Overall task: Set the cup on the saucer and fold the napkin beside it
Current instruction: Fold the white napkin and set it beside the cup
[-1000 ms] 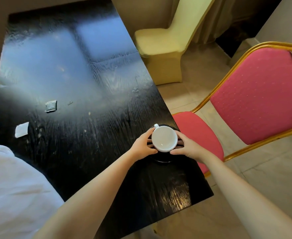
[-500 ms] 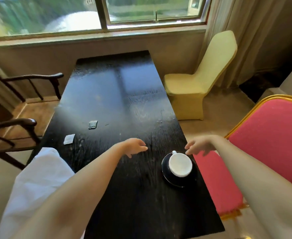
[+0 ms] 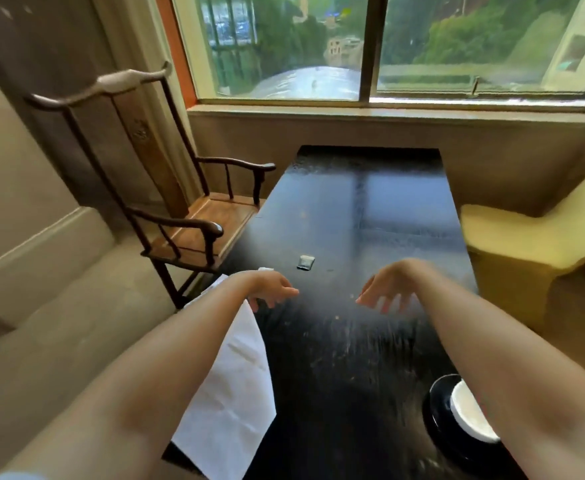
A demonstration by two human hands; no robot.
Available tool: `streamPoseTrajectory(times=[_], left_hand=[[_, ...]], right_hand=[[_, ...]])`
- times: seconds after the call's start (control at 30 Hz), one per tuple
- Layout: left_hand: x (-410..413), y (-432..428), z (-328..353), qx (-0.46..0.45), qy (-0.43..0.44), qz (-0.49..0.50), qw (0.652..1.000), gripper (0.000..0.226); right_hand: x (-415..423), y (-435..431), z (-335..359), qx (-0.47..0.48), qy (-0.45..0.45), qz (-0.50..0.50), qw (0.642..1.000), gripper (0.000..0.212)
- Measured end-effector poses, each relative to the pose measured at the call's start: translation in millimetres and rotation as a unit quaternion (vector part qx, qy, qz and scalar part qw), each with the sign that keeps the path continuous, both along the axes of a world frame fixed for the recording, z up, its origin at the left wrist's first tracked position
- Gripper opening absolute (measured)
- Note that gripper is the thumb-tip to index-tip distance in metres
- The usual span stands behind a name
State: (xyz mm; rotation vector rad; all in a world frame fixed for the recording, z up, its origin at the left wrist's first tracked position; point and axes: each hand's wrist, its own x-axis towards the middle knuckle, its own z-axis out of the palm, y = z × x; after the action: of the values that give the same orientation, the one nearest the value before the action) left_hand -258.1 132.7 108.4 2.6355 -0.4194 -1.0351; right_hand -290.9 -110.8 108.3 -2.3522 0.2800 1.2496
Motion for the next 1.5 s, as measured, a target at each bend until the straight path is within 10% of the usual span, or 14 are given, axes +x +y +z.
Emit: streamPoseTrajectory(times=[0.63, 1.03, 1.5], left_hand=[[38, 211, -43, -0.011, -0.065, -0.064, 0.996, 0.047], [-27, 252, -182, -0.106, -0.04, -0.077, 0.991, 0.049], [-83, 272, -258, 0.031, -0.077, -0.208, 0.975, 0.102]], right_hand=[[57, 230, -60, -0.045, -0.186, 0.184, 0.964, 0.038], [-39, 285, -174, -0.043, -0.122, 0.122, 0.984, 0.062], [-139, 300, -246, -0.133, -0.212, 0.156, 0.956, 0.116]])
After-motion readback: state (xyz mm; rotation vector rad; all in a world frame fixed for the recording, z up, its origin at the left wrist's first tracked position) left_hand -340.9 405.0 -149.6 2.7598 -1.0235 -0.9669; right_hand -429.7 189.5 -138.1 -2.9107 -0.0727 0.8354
